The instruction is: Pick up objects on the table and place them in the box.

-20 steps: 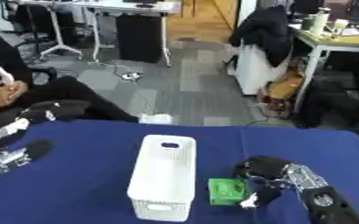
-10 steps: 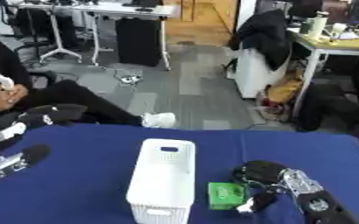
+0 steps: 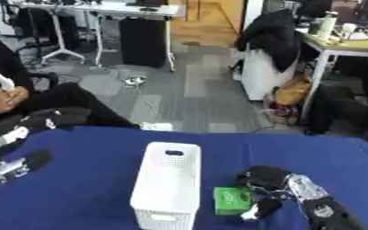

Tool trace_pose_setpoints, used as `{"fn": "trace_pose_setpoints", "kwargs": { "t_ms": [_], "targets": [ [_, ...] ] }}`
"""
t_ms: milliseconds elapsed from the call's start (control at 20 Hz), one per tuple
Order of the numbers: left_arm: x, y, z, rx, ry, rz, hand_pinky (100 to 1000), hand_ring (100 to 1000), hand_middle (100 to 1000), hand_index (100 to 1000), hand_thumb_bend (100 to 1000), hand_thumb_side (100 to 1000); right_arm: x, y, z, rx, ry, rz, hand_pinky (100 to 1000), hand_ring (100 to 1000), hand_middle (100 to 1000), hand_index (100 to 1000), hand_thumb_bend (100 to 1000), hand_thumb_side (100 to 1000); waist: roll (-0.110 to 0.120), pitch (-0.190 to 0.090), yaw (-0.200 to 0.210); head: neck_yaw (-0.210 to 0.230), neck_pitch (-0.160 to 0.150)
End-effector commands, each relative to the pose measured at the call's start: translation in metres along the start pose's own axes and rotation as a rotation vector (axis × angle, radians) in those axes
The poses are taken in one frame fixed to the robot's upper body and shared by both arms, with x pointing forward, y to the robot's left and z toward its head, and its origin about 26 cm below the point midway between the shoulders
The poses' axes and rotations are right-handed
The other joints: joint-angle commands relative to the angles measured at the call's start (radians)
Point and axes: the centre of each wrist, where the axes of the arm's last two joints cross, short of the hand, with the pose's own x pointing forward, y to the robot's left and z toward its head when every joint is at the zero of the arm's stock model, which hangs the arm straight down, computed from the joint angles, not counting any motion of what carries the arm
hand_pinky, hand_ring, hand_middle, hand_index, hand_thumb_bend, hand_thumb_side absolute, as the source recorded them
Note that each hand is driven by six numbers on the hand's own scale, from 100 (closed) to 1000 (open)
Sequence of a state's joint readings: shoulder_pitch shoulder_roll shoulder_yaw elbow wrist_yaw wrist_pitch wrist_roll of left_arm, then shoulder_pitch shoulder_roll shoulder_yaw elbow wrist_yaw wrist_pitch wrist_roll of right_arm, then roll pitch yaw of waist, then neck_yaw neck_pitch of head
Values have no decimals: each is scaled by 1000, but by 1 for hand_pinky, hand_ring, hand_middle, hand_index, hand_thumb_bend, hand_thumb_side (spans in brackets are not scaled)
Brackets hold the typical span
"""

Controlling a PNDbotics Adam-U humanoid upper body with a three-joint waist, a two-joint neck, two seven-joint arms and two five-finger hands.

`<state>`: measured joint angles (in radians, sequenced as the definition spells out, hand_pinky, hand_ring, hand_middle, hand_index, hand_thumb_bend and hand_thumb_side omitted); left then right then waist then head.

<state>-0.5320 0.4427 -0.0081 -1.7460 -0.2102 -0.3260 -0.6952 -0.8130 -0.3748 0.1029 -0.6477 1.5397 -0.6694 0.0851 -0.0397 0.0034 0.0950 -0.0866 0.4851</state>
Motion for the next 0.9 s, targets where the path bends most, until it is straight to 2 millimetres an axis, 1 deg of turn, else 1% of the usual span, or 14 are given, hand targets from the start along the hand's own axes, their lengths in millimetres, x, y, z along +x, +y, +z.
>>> {"fn": "trace_pose_setpoints", "kwargs": {
  "t_ms": [50,200,350,400,450,500,550,600,650,700,750,800,850,900],
  "targets": [
    [7,10,-4,12,-30,-27,864,969,1000,987,110,1000,-9,-11,4,-12,18,26,852,796,789,895,649,1000,1,-10,1,10,-9],
    [8,10,-4,12,-31,-28,864,969,1000,987,110,1000,-9,-11,4,-19,17,25,838,786,776,887,652,1000,1,-10,2,11,-9],
    [8,10,-4,12,-32,-28,864,969,1000,987,110,1000,-8,-8,4,-26,13,21,797,754,730,858,662,1000,1,-10,2,15,-9],
    [8,10,-4,12,-32,-28,864,969,1000,987,110,1000,-8,-7,4,-29,13,21,804,758,736,862,661,1000,1,-10,2,16,-9],
    [8,10,-4,12,-33,-28,864,969,1000,987,110,1000,-8,-6,4,-34,13,20,735,700,695,835,664,1000,1,-10,2,17,-9],
    [8,10,-4,12,-33,-28,864,969,1000,987,110,1000,-8,-6,4,-39,14,20,727,693,691,833,665,1000,1,-9,2,17,-9],
    [8,10,-4,12,-33,-29,864,969,1000,987,110,1000,-7,-5,4,-47,16,18,652,638,667,814,665,1000,1,-9,2,18,-8],
    [8,10,-4,11,-33,-29,864,969,1000,987,110,1000,-7,-4,4,-53,17,18,665,649,672,818,665,1000,1,-9,2,19,-8],
    [8,11,-4,11,-33,-29,864,969,1000,987,110,1000,-7,-4,4,-60,19,19,596,599,643,797,668,1000,1,-9,2,20,-8],
    [8,11,-4,11,-33,-29,864,969,1000,987,110,1000,-7,-4,5,-68,20,20,573,587,637,794,668,1000,1,-9,2,20,-8],
    [8,11,-4,11,-34,-29,864,969,1000,987,110,1000,-7,-3,5,-75,22,21,483,549,615,777,661,1000,1,-9,2,20,-8],
    [8,11,-4,10,-34,-29,864,969,1000,987,110,1000,-7,-3,5,-84,25,22,514,563,623,782,662,1000,1,-9,2,21,-8],
    [8,11,-4,10,-34,-29,864,970,1000,987,110,1000,-7,-2,5,-89,25,22,351,508,593,760,668,1000,1,-9,2,21,-8],
    [8,11,-5,10,-34,-29,864,970,1000,987,110,1000,-7,-1,5,-94,25,21,313,499,587,754,677,999,1,-9,2,21,-8]
  ]
}}
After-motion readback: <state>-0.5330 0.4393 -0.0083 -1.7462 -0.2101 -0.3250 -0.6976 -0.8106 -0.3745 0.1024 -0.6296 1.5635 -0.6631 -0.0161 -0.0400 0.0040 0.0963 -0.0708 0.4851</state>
